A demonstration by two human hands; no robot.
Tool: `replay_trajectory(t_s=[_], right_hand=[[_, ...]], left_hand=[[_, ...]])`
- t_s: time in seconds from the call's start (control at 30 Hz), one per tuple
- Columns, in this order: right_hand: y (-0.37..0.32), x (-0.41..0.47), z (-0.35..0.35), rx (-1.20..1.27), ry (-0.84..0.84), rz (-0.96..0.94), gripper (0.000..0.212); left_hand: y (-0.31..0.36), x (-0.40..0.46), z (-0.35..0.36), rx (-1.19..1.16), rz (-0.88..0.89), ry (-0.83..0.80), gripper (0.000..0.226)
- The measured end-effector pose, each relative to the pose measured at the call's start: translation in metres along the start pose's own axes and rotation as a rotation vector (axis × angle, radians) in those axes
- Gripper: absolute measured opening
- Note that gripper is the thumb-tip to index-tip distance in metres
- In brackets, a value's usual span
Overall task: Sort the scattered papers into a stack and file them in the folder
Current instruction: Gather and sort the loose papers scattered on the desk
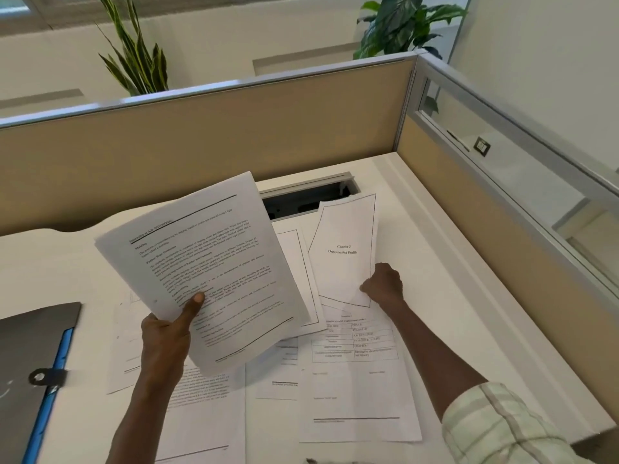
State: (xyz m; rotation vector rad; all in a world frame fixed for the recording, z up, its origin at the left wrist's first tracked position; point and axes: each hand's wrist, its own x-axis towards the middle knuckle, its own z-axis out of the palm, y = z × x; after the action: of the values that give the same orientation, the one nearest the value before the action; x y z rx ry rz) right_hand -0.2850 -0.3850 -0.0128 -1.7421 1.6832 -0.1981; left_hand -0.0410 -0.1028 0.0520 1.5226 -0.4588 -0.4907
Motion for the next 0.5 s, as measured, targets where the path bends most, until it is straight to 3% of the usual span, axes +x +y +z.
replay_trajectory(t_s=[0.1, 0.37, 0.5], right_hand=[[-0.007, -0.018, -0.024, 0.072, 0.089, -0.146, 0.016], [-0.049, -0.082, -0.119, 0.138, 0.335, -0.552, 0.028], [-0.077, -0.113, -0.167, 0.244, 0.375, -0.642, 0.033]], left_hand=[[0.005, 0.000, -0.001, 0.008, -0.001, 0.026, 0.025], [0.002, 0.005, -0.003, 0.078, -0.086, 0.122, 0.012], [0.002, 0.007, 0.004, 0.154, -0.109, 0.098, 0.012]])
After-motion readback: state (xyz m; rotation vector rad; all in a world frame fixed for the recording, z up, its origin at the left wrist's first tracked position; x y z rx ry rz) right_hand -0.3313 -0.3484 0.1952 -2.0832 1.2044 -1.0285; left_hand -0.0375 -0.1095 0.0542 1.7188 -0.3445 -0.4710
